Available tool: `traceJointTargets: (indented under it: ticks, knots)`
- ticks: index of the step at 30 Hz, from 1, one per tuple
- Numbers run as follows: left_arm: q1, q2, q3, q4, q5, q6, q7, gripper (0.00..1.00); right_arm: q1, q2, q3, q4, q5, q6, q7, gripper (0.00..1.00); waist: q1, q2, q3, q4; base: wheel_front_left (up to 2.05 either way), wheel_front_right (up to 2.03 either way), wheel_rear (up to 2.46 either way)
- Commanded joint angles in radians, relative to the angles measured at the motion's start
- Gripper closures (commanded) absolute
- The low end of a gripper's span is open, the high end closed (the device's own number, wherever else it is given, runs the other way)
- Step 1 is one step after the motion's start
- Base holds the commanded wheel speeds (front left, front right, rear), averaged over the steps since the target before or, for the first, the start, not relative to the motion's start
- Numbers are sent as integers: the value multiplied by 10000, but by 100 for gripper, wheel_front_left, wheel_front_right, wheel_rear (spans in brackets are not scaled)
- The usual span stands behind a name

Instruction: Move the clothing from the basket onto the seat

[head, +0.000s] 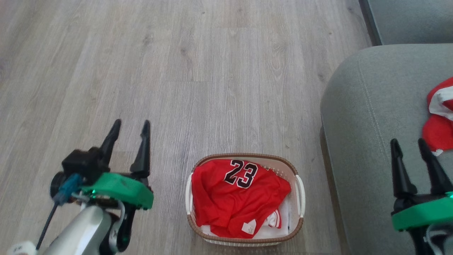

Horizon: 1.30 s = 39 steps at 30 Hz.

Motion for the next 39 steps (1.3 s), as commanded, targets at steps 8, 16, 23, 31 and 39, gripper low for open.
traceJointTargets:
  ticks: [8, 16, 23, 31, 39]
  knots:
    - [818, -484, 1942, -428, 1332, -410, -122, 0, -33, 84, 475, 40, 126, -4, -734, 0, 1, -1, 14, -97, 0, 0, 0]
    - [1348, -1210, 2942, -244, 2249, -1123, -123, 0, -120, 223, 534, 182, 81, -4, -964, 0, 1, -1, 54, -186, 0, 0, 0]
    - [1481, -1678, 3448, -6, 2762, -1668, -123, 0, -222, 227, 554, 290, 51, -4, -1008, 0, 1, -1, 67, -216, 0, 0, 0]
    - [1494, -2068, 3861, 232, 3216, -2164, -124, 0, -341, 188, 674, 360, 90, -4, -1019, 0, 1, -1, 175, -278, 0, 0, 0]
    - [1422, -2306, 4090, 412, 3532, -2510, -124, 0, -469, 169, 701, 353, 109, -4, -1035, 0, 1, -1, 368, -384, 0, 0, 0]
